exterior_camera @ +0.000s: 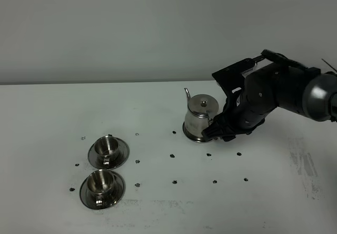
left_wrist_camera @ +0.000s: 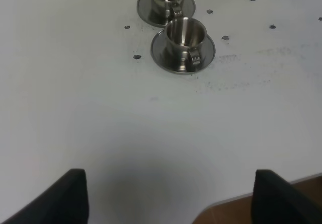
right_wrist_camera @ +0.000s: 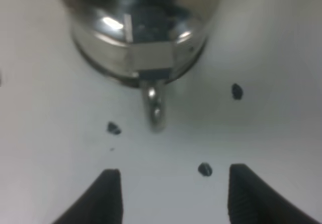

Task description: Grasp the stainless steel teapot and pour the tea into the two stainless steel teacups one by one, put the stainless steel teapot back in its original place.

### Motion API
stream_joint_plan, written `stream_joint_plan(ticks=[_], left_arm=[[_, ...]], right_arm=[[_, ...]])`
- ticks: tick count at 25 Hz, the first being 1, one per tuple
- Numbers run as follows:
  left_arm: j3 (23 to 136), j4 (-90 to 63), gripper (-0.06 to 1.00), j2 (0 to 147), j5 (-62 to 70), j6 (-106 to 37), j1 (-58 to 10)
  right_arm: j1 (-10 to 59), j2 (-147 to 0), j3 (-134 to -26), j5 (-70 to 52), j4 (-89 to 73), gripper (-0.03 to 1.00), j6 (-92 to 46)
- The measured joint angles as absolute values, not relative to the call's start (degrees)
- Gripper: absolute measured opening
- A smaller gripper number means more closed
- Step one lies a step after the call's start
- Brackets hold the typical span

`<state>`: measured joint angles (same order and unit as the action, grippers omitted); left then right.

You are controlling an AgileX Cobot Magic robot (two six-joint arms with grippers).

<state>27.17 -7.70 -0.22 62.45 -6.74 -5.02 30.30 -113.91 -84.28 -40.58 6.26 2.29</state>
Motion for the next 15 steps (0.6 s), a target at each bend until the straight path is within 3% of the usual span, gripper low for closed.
stream_joint_plan(ticks=[5,15], left_arm=[[27.17,-7.7,0.66,-0.22,62.45,-6.74,-5.02],[27.17,-7.7,0.66,-0.22,62.45,-6.69,-5.02]], right_arm=[[29.45,-114.14,-90.56,-47.62,0.0,0.45,-4.94],[27.03,-121.44,-104.11,-55.77,0.0,0.45,-4.26]])
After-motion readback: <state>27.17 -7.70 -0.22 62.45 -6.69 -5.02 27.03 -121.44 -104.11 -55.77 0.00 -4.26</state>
